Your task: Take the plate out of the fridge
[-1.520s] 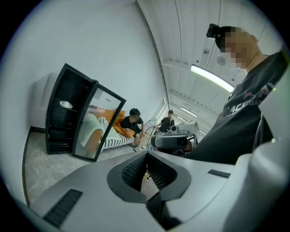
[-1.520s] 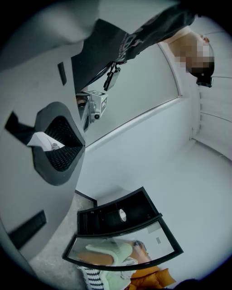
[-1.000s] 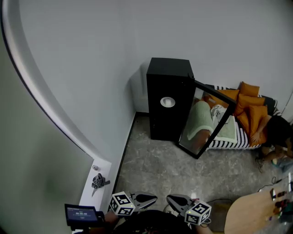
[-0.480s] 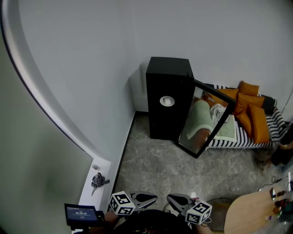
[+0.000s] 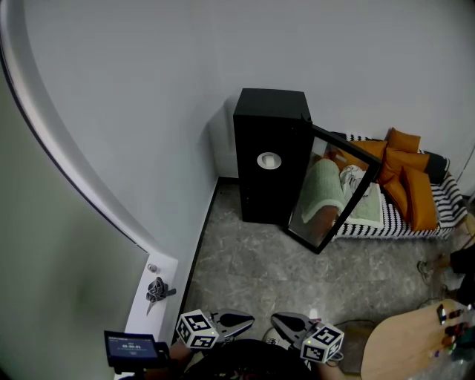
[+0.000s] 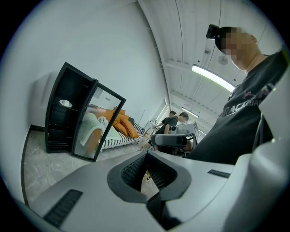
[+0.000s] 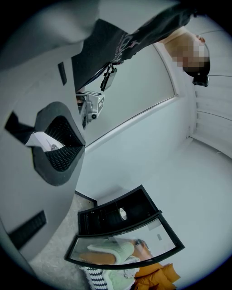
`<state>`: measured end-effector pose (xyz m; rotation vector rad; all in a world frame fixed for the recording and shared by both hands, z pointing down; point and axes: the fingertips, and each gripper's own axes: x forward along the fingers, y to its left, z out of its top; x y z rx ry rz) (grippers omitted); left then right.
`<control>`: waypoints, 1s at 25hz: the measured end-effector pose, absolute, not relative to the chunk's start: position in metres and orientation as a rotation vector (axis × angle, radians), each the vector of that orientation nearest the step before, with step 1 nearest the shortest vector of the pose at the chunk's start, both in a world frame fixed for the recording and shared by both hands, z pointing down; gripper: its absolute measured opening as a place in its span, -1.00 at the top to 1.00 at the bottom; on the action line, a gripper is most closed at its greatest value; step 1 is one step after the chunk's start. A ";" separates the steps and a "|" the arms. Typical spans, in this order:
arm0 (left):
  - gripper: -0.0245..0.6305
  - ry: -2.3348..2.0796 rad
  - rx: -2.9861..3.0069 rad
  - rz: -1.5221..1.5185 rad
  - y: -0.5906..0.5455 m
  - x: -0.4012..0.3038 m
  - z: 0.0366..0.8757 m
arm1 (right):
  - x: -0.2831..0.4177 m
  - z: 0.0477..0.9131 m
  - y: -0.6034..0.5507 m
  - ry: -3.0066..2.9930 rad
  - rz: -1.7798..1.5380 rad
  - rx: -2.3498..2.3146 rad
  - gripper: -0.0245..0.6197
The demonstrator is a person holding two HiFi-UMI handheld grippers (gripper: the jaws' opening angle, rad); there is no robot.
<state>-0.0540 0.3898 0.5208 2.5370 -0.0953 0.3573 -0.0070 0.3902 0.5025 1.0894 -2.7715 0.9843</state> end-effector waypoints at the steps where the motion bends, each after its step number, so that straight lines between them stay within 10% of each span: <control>1: 0.91 -0.097 2.536 0.358 0.390 -0.052 0.522 | -0.005 0.503 0.390 -2.775 0.984 1.088 0.91; 25: 0.91 -0.239 2.532 0.373 0.391 0.019 0.520 | 0.073 0.504 0.387 -2.857 1.008 0.995 0.91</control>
